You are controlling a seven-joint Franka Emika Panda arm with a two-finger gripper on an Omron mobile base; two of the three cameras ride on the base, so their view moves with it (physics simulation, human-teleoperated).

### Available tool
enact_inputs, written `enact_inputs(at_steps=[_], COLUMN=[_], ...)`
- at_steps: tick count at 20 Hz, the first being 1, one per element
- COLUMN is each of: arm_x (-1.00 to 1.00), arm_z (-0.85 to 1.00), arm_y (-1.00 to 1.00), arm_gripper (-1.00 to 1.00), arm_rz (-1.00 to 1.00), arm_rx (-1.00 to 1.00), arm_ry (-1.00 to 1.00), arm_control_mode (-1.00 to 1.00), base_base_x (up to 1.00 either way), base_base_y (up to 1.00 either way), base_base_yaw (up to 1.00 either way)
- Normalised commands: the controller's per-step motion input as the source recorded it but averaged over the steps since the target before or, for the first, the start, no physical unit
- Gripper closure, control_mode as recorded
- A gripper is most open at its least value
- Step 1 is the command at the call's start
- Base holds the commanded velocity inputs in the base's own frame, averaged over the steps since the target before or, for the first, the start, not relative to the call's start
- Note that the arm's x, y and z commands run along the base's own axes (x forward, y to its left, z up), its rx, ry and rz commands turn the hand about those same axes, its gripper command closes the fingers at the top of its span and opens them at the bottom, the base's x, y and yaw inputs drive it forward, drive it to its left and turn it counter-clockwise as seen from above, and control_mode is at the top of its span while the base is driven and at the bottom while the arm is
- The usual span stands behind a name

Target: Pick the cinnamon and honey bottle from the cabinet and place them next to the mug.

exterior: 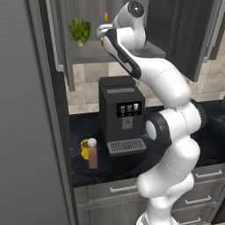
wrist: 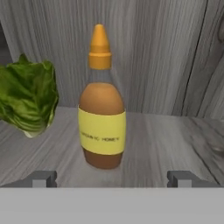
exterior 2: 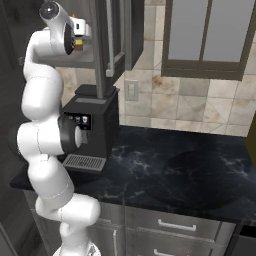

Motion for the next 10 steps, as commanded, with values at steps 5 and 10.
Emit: enact_inputs(at_steps=[5,10], arm_x=[0.31,0.17], arm_z=[0.0,0.0], arm_y=[0.0,0.0], arm_gripper=[-1.0,-1.0], arm_rz=[0.0,0.0], arm_rx=[0.0,0.0], arm_ry=[0.0,0.0], arm_control_mode=[-1.0,-1.0], base_base_x=[0.0,0.0], base_base_y=[0.0,0.0], base_base_yaw=[0.0,0.0])
